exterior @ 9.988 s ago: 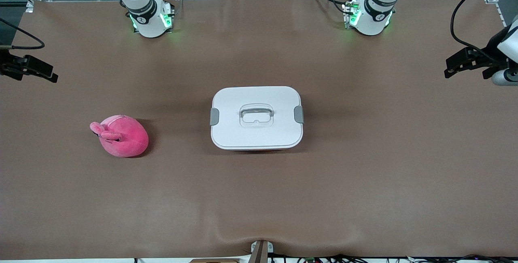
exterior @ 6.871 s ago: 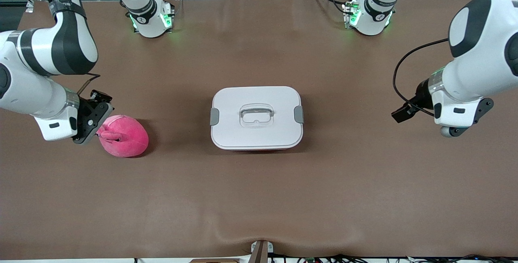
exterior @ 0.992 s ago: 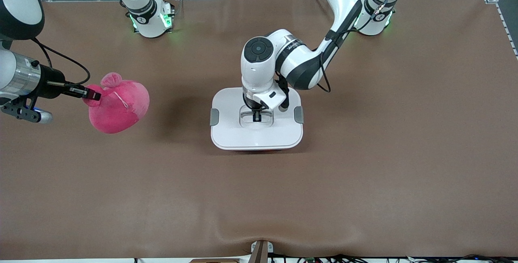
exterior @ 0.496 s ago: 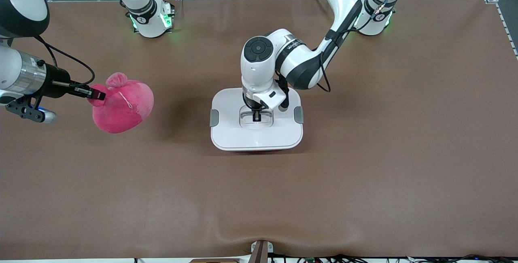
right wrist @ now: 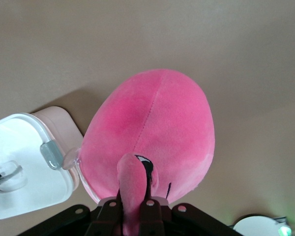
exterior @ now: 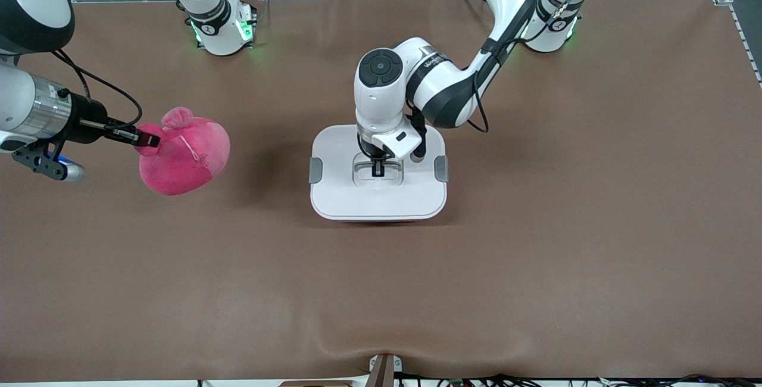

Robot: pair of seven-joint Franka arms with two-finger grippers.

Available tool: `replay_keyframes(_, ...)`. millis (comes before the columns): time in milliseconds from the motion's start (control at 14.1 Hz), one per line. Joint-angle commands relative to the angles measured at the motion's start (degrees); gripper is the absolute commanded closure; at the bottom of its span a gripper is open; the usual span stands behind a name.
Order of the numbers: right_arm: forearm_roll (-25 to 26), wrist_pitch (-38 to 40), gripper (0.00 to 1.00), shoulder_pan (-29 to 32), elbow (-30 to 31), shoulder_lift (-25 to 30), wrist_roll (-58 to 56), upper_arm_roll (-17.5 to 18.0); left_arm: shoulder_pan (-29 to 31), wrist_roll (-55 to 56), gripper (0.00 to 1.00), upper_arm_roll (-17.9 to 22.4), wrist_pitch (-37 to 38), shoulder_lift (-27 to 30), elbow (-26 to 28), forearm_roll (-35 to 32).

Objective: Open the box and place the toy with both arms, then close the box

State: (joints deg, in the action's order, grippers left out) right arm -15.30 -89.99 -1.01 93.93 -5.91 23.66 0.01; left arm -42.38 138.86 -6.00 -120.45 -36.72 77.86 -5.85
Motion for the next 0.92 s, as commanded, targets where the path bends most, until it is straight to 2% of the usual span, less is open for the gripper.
replay_keyframes(0,-2.4,1.0,1.00,0.5,-0.9,0.0,2.1,-0.4,0.5,-0.5,1.00,-0.1,1.7,2.2,0.2,-0.6)
replay_keyframes(354,-5.1,2.0,1.00,1.1,-0.8,0.0,6.0,-0.5,2.4,-0.5,1.00,-0.1,1.7,4.9,0.1,-0.4)
replay_keyframes(850,-9.4,1.3,1.00,-2.0,-1.8,-0.3,15.4,-0.3,10.9,-8.8,1.00,0.3,1.7,6.4,0.2,-1.2)
